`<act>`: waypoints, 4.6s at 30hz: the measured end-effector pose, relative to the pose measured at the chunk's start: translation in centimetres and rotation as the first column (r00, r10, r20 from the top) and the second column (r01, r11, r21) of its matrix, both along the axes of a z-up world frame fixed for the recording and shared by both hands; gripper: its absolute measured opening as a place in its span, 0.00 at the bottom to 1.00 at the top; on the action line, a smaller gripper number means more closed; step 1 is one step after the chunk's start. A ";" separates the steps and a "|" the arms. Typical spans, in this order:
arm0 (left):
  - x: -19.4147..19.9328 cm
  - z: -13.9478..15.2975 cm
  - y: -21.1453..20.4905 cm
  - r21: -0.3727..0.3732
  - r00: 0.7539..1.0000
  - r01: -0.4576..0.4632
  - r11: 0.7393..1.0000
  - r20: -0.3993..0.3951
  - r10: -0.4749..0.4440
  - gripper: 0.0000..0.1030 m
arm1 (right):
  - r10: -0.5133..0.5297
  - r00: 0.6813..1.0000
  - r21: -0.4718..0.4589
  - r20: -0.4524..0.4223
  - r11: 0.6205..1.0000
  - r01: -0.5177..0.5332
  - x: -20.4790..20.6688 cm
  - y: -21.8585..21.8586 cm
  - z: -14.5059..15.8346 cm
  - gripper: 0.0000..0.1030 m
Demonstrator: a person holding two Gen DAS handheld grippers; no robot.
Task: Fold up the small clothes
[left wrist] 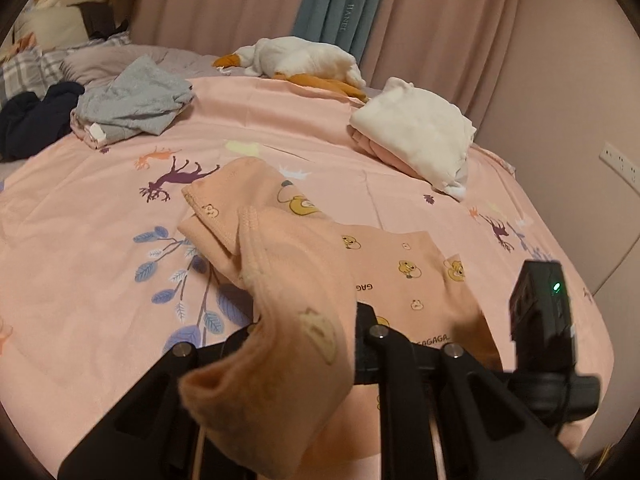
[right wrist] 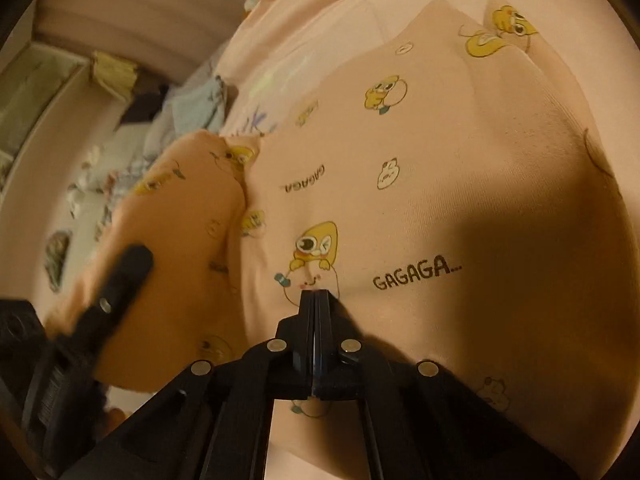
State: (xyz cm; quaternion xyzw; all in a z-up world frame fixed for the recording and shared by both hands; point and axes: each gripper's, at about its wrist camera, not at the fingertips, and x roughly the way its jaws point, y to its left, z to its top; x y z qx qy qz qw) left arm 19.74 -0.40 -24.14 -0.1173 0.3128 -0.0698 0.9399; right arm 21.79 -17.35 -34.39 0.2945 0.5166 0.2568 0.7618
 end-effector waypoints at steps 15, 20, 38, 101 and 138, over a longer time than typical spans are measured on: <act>0.8 -0.8 -10.2 0.039 0.953 0.277 0.960 -0.142 -0.269 0.29 | -0.350 0.931 0.148 0.104 0.931 0.334 -6.2 -14.9 4.8 0.23; -0.7 0.2 -7.1 -0.053 0.956 0.264 0.963 -0.118 -0.269 0.47 | -0.335 0.938 0.119 0.090 0.939 0.324 -6.0 -14.9 4.5 0.23; -4.2 -5.3 4.8 -0.102 0.972 0.078 0.992 -0.212 -0.099 0.62 | -0.044 0.958 -0.298 0.282 0.946 0.131 -3.1 -3.4 8.7 0.69; -4.1 -6.8 4.3 -0.100 0.974 0.139 0.985 -0.164 -0.154 0.86 | -0.267 0.941 -0.294 0.205 0.901 0.320 0.5 -10.8 5.4 0.11; -4.2 -6.9 3.5 -0.052 0.973 0.149 0.987 -0.168 -0.156 0.91 | -0.272 0.962 -0.397 0.031 0.880 0.261 -5.0 -12.0 4.3 0.18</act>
